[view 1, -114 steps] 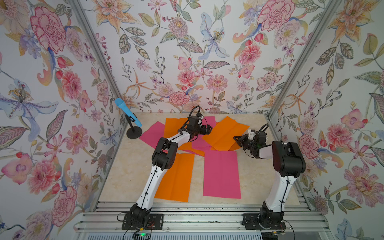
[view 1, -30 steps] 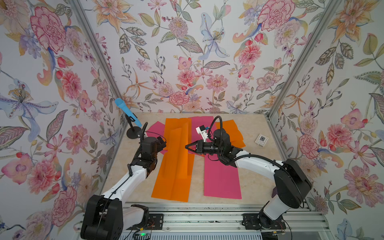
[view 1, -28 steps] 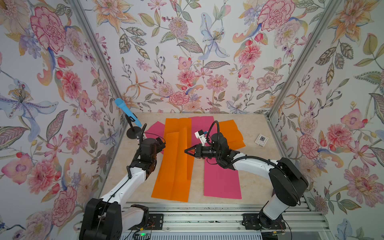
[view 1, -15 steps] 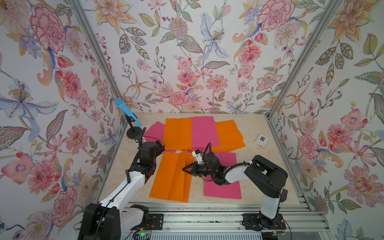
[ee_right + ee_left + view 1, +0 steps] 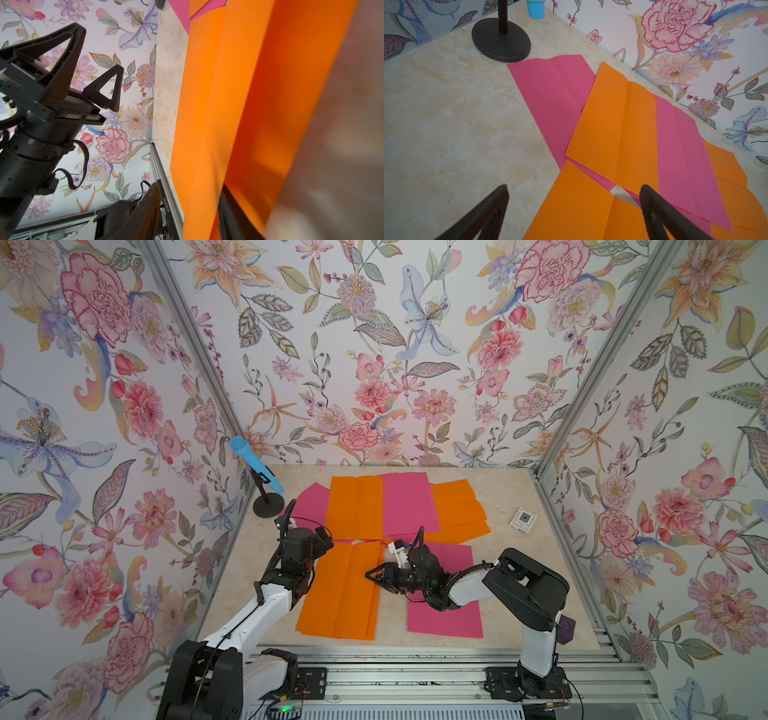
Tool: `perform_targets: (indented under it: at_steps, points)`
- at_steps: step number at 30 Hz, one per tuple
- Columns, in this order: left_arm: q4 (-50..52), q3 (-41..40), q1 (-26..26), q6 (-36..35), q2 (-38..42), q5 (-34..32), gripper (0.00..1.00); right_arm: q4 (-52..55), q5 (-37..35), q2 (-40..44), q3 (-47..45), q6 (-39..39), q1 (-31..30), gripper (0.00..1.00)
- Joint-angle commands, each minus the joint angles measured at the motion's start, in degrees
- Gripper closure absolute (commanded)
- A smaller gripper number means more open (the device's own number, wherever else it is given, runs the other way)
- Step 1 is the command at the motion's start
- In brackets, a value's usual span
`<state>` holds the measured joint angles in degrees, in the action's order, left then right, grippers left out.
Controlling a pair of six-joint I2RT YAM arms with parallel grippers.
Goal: Sort the scattered colored papers by color
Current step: Place the colored paper.
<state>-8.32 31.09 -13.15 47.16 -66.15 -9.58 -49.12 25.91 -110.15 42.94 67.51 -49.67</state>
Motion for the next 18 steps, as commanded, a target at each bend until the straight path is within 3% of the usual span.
perform_targets:
  at_steps: [1,7,12,18]
  points:
    - [-2.0,-0.2,-0.6,-1.8,-1.7,1.8,0.00,1.5,-0.1,3.4,-1.2,-1.2,1.3,0.49]
    - [-2.7,2.4,-0.7,-4.0,-5.7,3.9,0.00,15.3,-0.1,11.7,2.1,-9.7,3.6,0.39]
    - [-2.9,7.4,-0.7,-6.3,-11.3,6.1,0.00,27.7,-3.4,18.9,4.7,-17.7,8.7,0.22]
    - [-3.3,15.5,-0.5,-8.9,-19.1,6.3,0.00,37.7,1.5,16.2,13.2,-24.2,17.4,0.15]
